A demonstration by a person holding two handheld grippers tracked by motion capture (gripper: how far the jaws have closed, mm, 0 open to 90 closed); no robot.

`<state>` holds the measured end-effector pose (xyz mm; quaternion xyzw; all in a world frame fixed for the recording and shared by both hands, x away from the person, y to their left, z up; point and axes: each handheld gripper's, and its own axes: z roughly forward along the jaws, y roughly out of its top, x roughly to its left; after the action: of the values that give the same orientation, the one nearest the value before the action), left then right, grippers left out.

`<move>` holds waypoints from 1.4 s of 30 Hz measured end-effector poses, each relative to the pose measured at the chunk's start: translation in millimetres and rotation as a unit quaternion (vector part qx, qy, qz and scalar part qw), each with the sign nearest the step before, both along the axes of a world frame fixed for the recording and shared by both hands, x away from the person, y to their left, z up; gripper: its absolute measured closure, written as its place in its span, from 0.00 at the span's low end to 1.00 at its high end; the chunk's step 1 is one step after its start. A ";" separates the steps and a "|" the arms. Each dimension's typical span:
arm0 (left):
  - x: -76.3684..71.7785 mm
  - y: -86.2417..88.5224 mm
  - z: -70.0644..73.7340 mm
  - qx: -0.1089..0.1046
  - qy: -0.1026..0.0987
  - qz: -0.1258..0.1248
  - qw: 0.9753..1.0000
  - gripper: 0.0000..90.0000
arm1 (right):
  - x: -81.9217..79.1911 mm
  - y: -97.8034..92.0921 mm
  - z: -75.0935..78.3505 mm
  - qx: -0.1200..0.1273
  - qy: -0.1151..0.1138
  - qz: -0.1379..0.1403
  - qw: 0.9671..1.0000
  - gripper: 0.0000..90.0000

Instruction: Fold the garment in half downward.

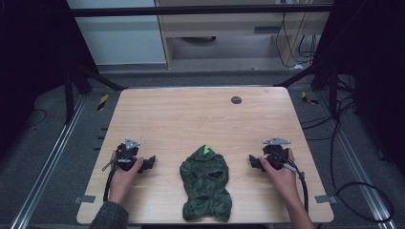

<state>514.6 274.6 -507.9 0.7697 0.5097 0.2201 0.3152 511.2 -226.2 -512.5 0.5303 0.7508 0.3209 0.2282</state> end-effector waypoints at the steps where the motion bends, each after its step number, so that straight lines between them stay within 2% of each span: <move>1: -0.1 0.1 0.5 0.000 0.002 -0.003 1.000 0.00 | 0.0 0.1 0.0 0.000 0.000 0.000 1.000 0.00; 5: -1.5 0.0 3.6 0.001 0.009 -0.013 1.000 0.04 | 0.1 0.2 0.2 0.000 0.000 -0.001 1.000 0.02; 8: -2.4 -0.3 5.0 -0.006 0.009 -0.017 1.000 0.06 | -1.3 1.7 4.0 0.001 0.002 0.010 1.000 0.13; 10: -3.4 -3.7 6.3 -0.016 0.009 -0.023 1.000 0.06 | -1.9 3.8 5.3 0.006 0.003 0.022 1.000 0.15; 13: -5.4 -8.4 9.1 -0.015 0.002 -0.034 0.999 0.07 | -3.8 10.4 8.3 0.006 0.001 0.042 0.999 0.20; 16: -7.4 -14.7 10.8 -0.018 0.009 -0.048 0.999 0.07 | -5.4 17.6 12.8 0.011 0.002 0.058 0.998 0.25; 19: -8.4 -22.1 14.5 -0.020 0.011 -0.062 0.998 0.08 | -6.9 27.2 17.1 0.019 0.004 0.080 0.997 0.30; 21: -8.1 -28.7 18.3 -0.030 0.009 -0.071 0.997 0.09 | -7.0 34.8 19.5 0.020 0.005 0.095 0.995 0.34; 23: -6.9 -36.7 22.3 -0.026 0.008 -0.083 0.996 0.10 | -6.5 43.4 21.7 0.019 0.010 0.109 0.994 0.37; 26: -3.5 -50.6 25.6 -0.022 0.010 -0.105 0.994 0.13 | -3.9 55.5 24.4 0.015 0.011 0.131 0.991 0.42; 28: 0.0 -59.7 26.4 -0.016 0.019 -0.122 0.992 0.15 | -0.4 65.1 25.8 0.010 0.013 0.145 0.989 0.45; 31: 2.2 -69.5 27.2 -0.011 0.031 -0.140 0.990 0.19 | 2.4 75.1 29.7 0.015 0.013 0.156 0.988 0.52; 32: 2.2 -69.5 27.2 -0.011 0.031 -0.140 0.990 0.21 | 2.4 75.1 29.7 0.015 0.013 0.156 0.988 0.52; 34: 2.3 -76.7 29.2 -0.015 0.045 -0.155 0.987 0.22 | 0.8 83.3 35.4 0.016 0.012 0.171 0.985 0.58; 37: 5.8 -86.0 35.4 -0.017 0.054 -0.172 0.984 0.24 | 0.3 86.8 43.0 0.022 0.017 0.183 0.983 0.62; 40: 9.3 -98.3 44.3 0.003 0.064 -0.194 0.979 0.25 | 1.6 90.6 49.8 0.016 0.028 0.197 0.980 0.64; 41: 9.9 -102.7 46.7 0.005 0.066 -0.198 0.978 0.25 | 2.0 92.2 51.9 0.016 0.032 0.204 0.978 0.64; 42: 9.9 -102.7 46.7 0.005 0.066 -0.198 0.978 0.25 | 2.8 94.1 53.6 0.017 0.034 0.207 0.978 0.65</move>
<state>524.4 172.0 -461.2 0.8698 0.3654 0.1041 0.3147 514.0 -132.1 -459.0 0.3775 0.8463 0.3554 0.1221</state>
